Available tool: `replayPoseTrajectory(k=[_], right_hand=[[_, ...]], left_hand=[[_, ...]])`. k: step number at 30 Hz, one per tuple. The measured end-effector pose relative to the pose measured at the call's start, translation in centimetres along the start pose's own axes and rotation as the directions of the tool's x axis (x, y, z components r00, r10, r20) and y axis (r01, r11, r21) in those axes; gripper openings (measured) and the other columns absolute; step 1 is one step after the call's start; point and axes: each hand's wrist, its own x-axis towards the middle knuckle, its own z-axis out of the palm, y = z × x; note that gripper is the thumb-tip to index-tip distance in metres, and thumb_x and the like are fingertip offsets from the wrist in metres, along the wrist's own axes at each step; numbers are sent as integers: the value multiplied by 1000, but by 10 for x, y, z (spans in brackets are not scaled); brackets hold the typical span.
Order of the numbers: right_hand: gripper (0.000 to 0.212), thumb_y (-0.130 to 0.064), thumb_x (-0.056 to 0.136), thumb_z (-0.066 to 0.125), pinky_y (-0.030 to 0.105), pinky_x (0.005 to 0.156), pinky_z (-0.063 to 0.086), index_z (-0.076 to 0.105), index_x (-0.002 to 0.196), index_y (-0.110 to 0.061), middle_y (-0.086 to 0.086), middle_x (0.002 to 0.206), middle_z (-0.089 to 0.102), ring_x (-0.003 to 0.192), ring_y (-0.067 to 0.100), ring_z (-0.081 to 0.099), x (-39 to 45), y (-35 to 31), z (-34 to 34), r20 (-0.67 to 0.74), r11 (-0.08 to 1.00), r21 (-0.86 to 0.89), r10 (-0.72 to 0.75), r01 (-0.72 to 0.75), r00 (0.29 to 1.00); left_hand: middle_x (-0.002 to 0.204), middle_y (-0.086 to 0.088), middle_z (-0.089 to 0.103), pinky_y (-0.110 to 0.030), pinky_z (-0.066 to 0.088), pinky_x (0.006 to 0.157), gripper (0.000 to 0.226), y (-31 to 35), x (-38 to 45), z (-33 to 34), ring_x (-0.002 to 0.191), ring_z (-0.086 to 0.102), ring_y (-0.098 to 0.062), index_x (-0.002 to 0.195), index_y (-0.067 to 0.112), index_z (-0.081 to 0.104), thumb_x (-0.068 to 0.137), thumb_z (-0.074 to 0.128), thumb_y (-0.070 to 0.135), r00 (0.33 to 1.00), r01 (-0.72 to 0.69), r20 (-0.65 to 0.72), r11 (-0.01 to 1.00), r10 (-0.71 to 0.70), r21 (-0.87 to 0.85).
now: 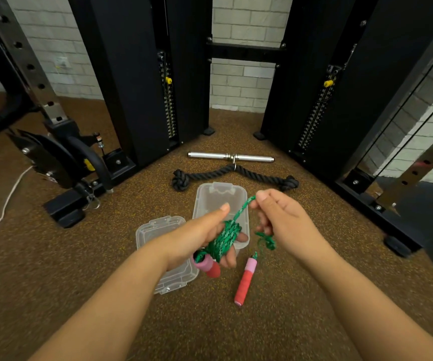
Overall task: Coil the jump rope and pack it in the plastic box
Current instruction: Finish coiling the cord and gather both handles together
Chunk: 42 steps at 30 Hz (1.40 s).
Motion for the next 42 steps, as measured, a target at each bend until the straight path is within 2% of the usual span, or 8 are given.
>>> replayPoseTrajectory(k=[11,17,22,29,33,35,38,42], right_hand=[[28,-26,99,43,22,57,41,68,88,-24,-5,60,49,54,7,46,9,27,4,-1,992,-40,116,-116,993],[28,-32,97,47,24,53,38,68,79,-27,-10,54,49,49,6,44,3,29,13,60,971,-222,108,-92,992],[28,-35,97,44,28,63,46,65,81,-29,-7,61,57,58,8,54,-6,32,22,203,919,-391,148,-59,968],[30,-44,92,48,36,59,45,56,73,-22,-7,63,53,59,13,50,-17,20,27,410,820,-533,32,211,912],[33,-50,87,54,33,55,40,55,68,-24,-7,62,50,55,10,47,-19,9,18,474,795,-531,-10,294,881],[27,-47,86,58,29,54,39,63,74,-23,-4,63,55,54,7,46,-17,4,9,440,865,-438,-31,244,898],[25,-41,85,63,25,55,38,68,83,-17,0,62,58,53,6,45,-12,2,-6,318,965,-243,-15,97,948],[12,-34,84,67,20,55,38,67,77,-24,-10,60,56,55,6,47,-5,8,-15,199,995,-78,72,-58,977]], left_hand=[[52,3,45,-18,42,55,40,3,0,-1,52,43,-11,96,9,67,89,42,39,983,-180,-34,923,180,-339],[64,0,60,-27,42,68,45,0,5,-3,58,55,-11,115,5,63,98,33,33,961,-265,-203,835,188,-482],[112,-12,71,-35,45,96,46,4,5,-4,92,70,-19,125,7,56,99,26,32,950,-305,-243,760,198,-574],[123,2,67,-7,38,94,59,-3,8,1,112,61,-6,126,18,57,100,12,45,942,-189,-305,974,143,-127],[138,8,51,-40,11,118,66,-15,12,5,143,22,-16,128,34,56,91,13,66,944,48,-328,963,44,266],[110,-9,63,-41,27,108,69,-14,9,4,126,41,-18,113,29,63,89,14,69,954,85,-299,951,8,298],[66,2,68,-39,44,79,67,-3,1,3,75,56,-22,80,19,67,88,22,68,989,0,-147,982,28,188],[78,0,68,-31,51,86,37,1,1,-1,78,64,-12,112,14,63,97,41,39,999,-44,-5,985,46,168]])
